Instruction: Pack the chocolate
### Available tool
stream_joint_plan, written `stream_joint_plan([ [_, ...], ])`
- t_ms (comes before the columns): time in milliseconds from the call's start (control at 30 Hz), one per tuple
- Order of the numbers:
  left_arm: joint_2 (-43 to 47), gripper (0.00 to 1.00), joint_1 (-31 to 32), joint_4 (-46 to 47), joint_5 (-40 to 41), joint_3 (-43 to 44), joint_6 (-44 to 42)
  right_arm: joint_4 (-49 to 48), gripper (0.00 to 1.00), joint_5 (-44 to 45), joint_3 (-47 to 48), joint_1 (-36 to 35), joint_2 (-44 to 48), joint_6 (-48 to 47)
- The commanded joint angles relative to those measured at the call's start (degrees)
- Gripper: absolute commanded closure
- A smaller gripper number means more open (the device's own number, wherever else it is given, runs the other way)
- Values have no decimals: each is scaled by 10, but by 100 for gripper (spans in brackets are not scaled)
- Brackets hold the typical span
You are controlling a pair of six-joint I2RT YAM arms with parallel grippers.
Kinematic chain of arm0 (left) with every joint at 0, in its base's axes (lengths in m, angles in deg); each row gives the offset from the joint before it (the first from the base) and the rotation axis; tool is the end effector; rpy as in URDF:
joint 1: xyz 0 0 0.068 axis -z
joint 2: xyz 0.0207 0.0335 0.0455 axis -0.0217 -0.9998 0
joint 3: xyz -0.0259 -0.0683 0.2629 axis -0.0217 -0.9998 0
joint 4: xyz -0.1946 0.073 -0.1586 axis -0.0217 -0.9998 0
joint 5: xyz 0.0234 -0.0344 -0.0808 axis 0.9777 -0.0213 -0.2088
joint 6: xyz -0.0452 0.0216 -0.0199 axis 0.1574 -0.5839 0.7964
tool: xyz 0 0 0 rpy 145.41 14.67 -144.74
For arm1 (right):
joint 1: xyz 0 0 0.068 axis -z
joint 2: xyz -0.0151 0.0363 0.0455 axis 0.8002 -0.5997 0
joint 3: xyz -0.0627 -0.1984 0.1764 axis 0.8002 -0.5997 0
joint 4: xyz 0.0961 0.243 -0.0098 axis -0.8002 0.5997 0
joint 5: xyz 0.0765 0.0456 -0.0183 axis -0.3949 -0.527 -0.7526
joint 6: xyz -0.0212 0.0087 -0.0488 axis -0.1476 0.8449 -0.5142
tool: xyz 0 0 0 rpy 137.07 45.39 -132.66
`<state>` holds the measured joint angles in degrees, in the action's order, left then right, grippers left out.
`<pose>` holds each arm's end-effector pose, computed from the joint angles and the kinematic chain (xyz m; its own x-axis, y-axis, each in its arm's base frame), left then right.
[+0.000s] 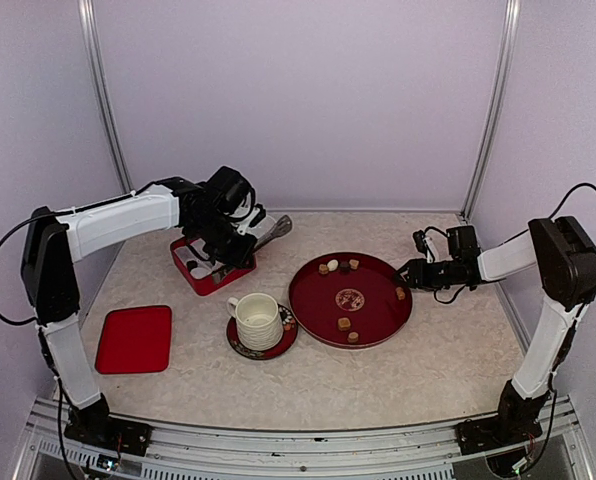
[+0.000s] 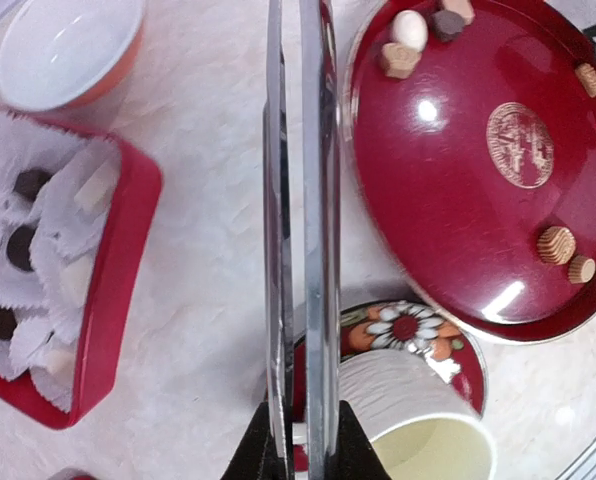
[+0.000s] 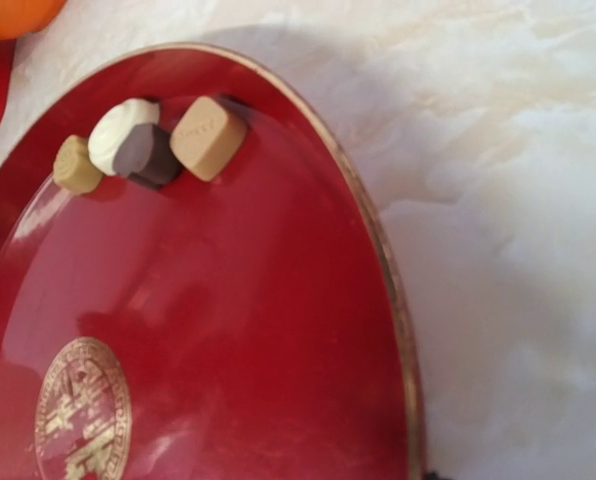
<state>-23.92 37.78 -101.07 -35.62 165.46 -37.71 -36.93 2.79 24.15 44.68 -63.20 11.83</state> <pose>0.3173 -0.2574 0.2696 -0.7574 0.4514 -0.4717 0.5393 0.8398 -0.0622 0.3464 0.0726 0.1313 -0.8074 0.1200 -0.5777 -0.3184 0.7357 0.5978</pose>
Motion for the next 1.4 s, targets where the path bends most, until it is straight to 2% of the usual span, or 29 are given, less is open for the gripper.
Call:
stream_joint_plan([
  [0, 77, 87, -72, 34, -37, -81, 20, -13, 48, -16, 10, -7, 6, -4],
  [167, 117, 86, -174, 34, -58, -131, 25, -14, 48, -17, 11, -8, 2, -3],
  [300, 110, 86, -210, 39, -68, -145, 24, -14, 48, -15, 10, -8, 3, -3],
  [733, 23, 84, -215, 47, -16, -106, 35, -8, 48, -14, 17, -7, 4, -4],
  [1067, -25, 84, -215, 45, -9, -57, 30, -13, 48, -14, 13, -7, 1, -2],
  [1367, -45, 76, -215, 40, -1, -38, 26, -9, 48, -13, 14, -7, 1, -3],
])
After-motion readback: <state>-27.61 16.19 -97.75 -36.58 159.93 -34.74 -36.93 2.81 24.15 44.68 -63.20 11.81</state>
